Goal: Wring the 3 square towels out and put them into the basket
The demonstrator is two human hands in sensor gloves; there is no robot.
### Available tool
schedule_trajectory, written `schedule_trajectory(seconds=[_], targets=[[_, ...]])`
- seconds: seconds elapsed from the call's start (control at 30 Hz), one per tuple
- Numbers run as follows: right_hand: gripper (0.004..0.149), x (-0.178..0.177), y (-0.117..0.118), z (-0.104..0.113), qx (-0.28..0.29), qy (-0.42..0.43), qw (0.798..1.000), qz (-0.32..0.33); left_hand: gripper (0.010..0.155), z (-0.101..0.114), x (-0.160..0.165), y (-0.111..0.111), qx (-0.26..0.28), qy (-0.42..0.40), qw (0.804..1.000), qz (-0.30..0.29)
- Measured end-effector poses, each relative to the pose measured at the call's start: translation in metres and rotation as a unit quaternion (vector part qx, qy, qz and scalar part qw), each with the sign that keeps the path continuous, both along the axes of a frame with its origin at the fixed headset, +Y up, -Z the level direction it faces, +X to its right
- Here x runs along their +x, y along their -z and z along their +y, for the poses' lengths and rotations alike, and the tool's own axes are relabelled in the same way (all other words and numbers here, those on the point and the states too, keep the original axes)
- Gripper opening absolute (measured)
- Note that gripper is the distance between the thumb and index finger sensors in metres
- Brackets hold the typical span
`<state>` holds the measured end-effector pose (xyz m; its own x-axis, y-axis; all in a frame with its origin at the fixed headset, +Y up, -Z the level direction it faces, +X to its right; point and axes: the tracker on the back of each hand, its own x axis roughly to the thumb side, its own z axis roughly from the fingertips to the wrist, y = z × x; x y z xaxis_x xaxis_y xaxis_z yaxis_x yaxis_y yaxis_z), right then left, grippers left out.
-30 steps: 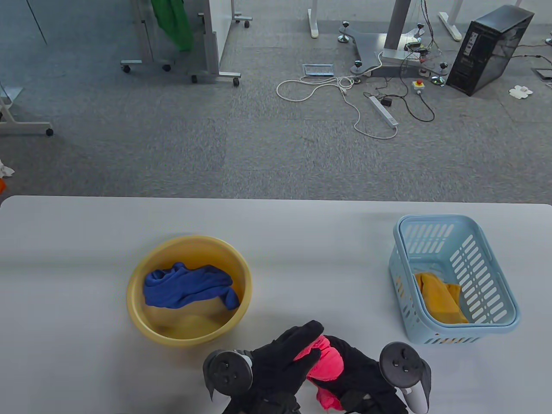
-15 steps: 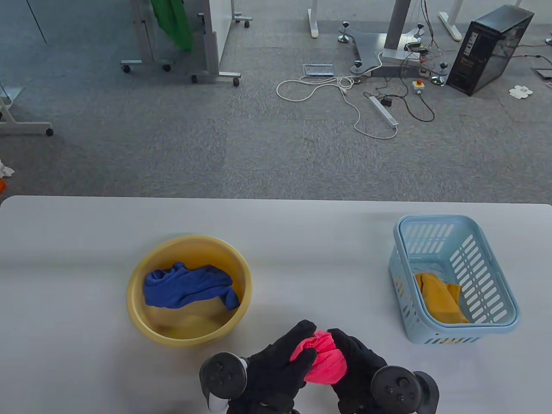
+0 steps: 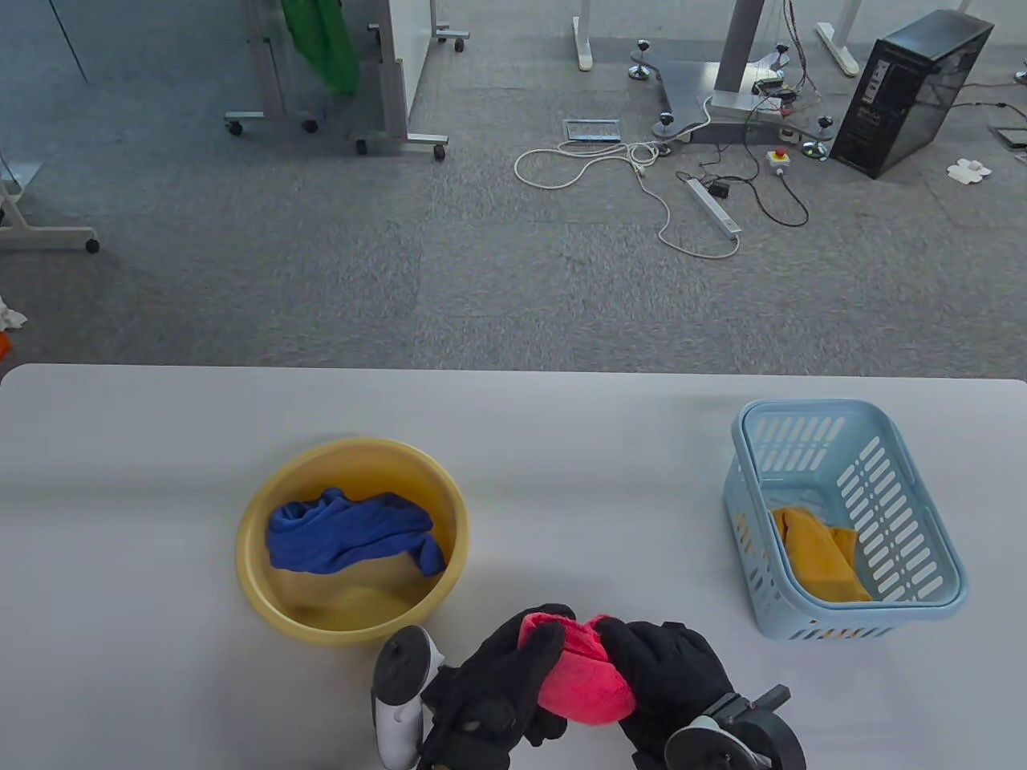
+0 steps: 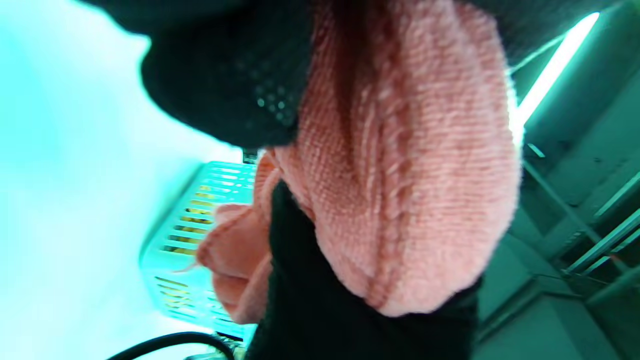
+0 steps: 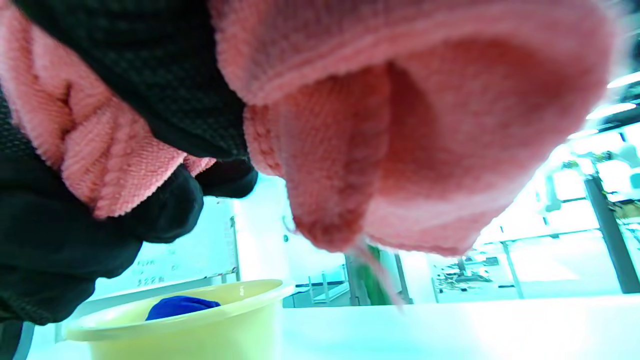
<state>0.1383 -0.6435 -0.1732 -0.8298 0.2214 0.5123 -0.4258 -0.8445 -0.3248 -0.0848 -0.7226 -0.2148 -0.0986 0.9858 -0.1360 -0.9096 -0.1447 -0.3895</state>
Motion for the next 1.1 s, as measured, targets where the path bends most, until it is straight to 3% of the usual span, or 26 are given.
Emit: schedule_trajectory(seconds=[0.1,0.2,0.33,0.4,0.47,0.67,0.8,0.9,1.1], targets=[[0.071,0.0,0.0,0.008,0.008,-0.025,1.0,-0.001,0.073,0.003,-0.001,0.0,0.011,0.003,1.0,-0.012],[0.071,0.005,0.001,0.018,0.012,-0.038,0.999,-0.011,0.078,0.003,-0.004,0.002,0.062,0.034,0.997,0.008],[0.072,0.013,0.003,0.027,0.01,-0.054,0.998,-0.028,0.081,0.007,-0.009,0.002,0.086,0.075,0.993,0.041],[0.071,0.022,0.006,0.031,-0.014,-0.015,1.0,-0.019,0.081,0.011,-0.014,0.002,0.143,0.13,0.977,0.095],[0.071,0.026,0.007,0.035,-0.027,0.005,0.999,-0.023,0.081,0.015,-0.016,0.001,0.161,0.146,0.971,0.099],[0.071,0.049,0.015,0.052,-0.042,0.066,0.996,-0.05,0.078,0.013,-0.019,0.003,0.181,0.19,0.959,0.104],[0.071,0.073,0.025,0.067,-0.038,0.1,0.989,-0.102,0.08,0.014,-0.021,0.003,0.195,0.234,0.944,0.124],[0.071,0.091,0.033,0.073,-0.048,0.133,0.98,-0.138,0.083,0.017,-0.023,0.001,0.217,0.258,0.93,0.145],[0.073,0.133,0.05,0.078,-0.079,0.241,0.95,-0.182,0.085,0.016,-0.025,0.001,0.222,0.272,0.924,0.151]])
